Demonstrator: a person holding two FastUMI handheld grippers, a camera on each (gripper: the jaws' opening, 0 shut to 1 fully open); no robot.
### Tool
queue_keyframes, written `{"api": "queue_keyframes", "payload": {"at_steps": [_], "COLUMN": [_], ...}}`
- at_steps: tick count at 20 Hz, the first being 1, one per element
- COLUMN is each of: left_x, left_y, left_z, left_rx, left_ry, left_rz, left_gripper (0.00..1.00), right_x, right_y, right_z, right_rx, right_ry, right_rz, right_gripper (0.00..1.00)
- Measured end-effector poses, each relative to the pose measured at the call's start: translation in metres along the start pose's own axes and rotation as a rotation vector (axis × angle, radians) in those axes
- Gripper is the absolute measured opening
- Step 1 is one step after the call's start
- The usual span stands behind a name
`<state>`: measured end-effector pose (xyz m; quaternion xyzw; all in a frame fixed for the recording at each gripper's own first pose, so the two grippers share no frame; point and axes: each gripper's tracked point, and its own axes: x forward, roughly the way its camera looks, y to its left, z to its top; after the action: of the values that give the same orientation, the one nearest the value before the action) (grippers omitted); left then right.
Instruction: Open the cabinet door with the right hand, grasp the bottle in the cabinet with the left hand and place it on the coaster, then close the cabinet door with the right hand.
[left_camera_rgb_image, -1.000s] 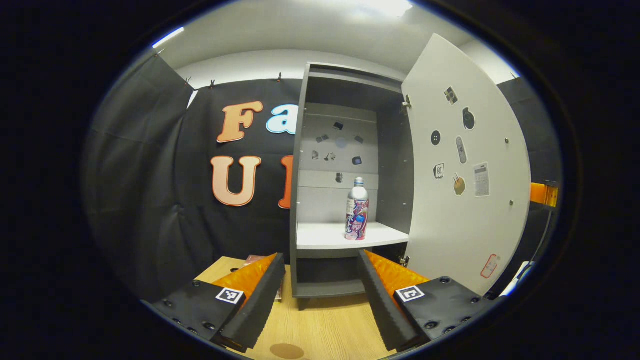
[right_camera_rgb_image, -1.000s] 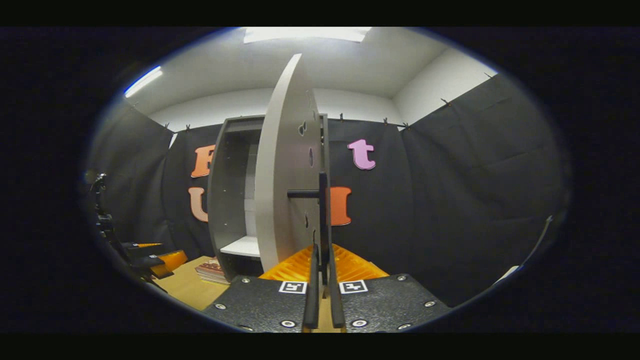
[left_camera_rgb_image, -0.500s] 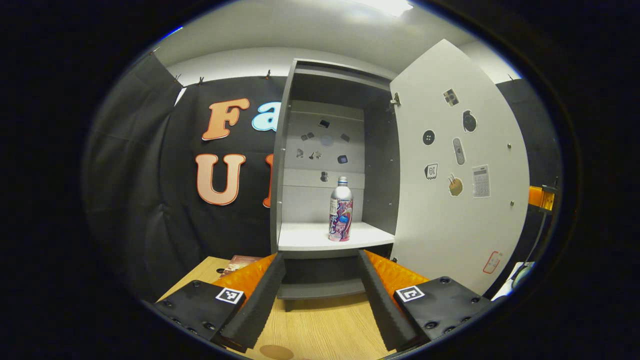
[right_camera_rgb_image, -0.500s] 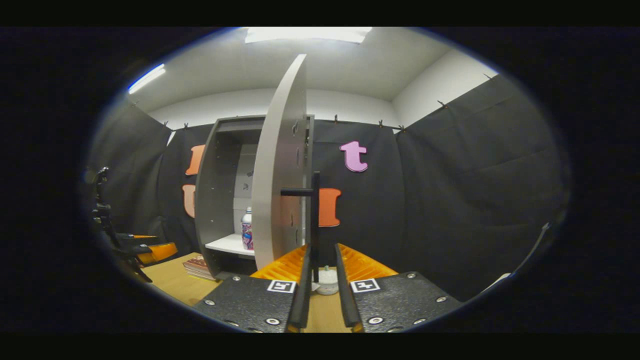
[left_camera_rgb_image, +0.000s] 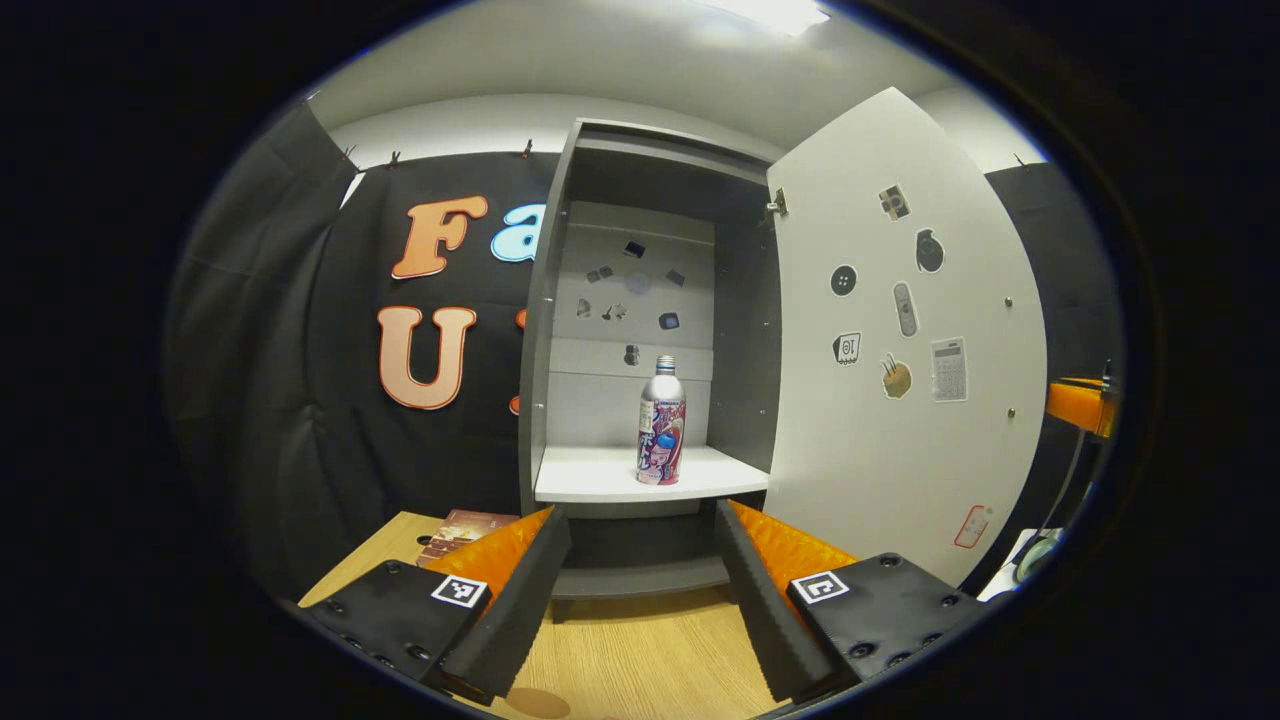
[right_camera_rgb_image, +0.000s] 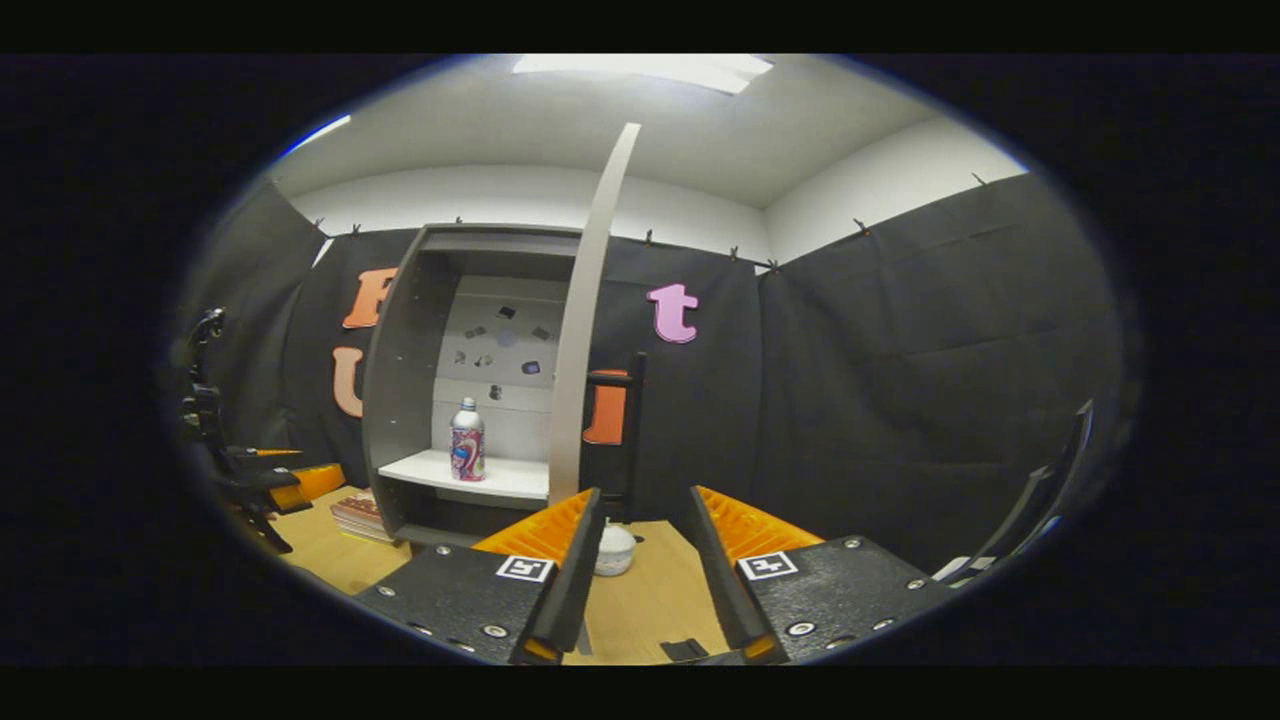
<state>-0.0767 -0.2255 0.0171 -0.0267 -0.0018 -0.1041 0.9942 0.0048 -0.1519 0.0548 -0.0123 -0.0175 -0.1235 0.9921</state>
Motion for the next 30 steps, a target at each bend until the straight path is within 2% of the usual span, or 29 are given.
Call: {"api": "queue_keyframes", "payload": {"at_steps": [2, 3, 4, 5, 7, 12, 13, 15, 19, 24, 30], "left_x": [-0.001, -0.001, -0.001, 0.0, 0.006, 0.046, 0.058, 0.086, 0.145, 0.206, 0.26], "left_y": [-0.004, -0.003, -0.003, -0.002, 0.001, 0.008, 0.008, 0.006, 0.008, 0.004, -0.018], "left_z": [0.001, 0.002, 0.003, 0.004, 0.004, 0.003, 0.001, 0.0, -0.006, -0.011, 0.0], "left_rx": [0.009, 0.015, 0.018, 0.02, 0.021, 0.008, 0.002, -0.016, -0.039, -0.061, -0.031], "left_ry": [-0.005, -0.009, -0.011, -0.009, -0.005, -0.002, -0.003, -0.007, 0.001, 0.019, -0.024], "left_rz": [0.002, 0.006, 0.008, 0.01, 0.005, -0.029, -0.044, -0.091, -0.193, -0.279, -0.324], "left_gripper": [0.95, 0.96, 0.96, 0.96, 0.95, 0.95, 0.95, 0.95, 0.94, 0.95, 0.95], "right_x": [-0.001, 0.0, 0.0, 0.002, -0.001, 0.007, 0.01, 0.018, 0.034, 0.046, 0.06], "right_y": [0.008, 0.014, 0.022, 0.032, 0.049, 0.077, 0.082, 0.09, 0.095, 0.099, 0.101], "right_z": [0.003, 0.004, 0.003, 0.003, 0.004, -0.003, -0.006, -0.009, -0.016, -0.026, -0.025], "right_rx": [-0.018, -0.015, -0.005, 0.009, 0.028, 0.024, 0.023, 0.026, 0.068, 0.078, 0.044], "right_ry": [-0.007, -0.013, -0.016, -0.018, -0.01, 0.008, 0.016, 0.022, 0.042, 0.088, 0.075], "right_rz": [0.026, 0.046, 0.078, 0.11, 0.16, 0.228, 0.235, 0.232, 0.164, 0.113, 0.117], "right_gripper": [0.55, 0.53, 0.58, 0.55, 0.61, 0.68, 0.72, 0.79, 0.93, 0.93, 0.94]}}
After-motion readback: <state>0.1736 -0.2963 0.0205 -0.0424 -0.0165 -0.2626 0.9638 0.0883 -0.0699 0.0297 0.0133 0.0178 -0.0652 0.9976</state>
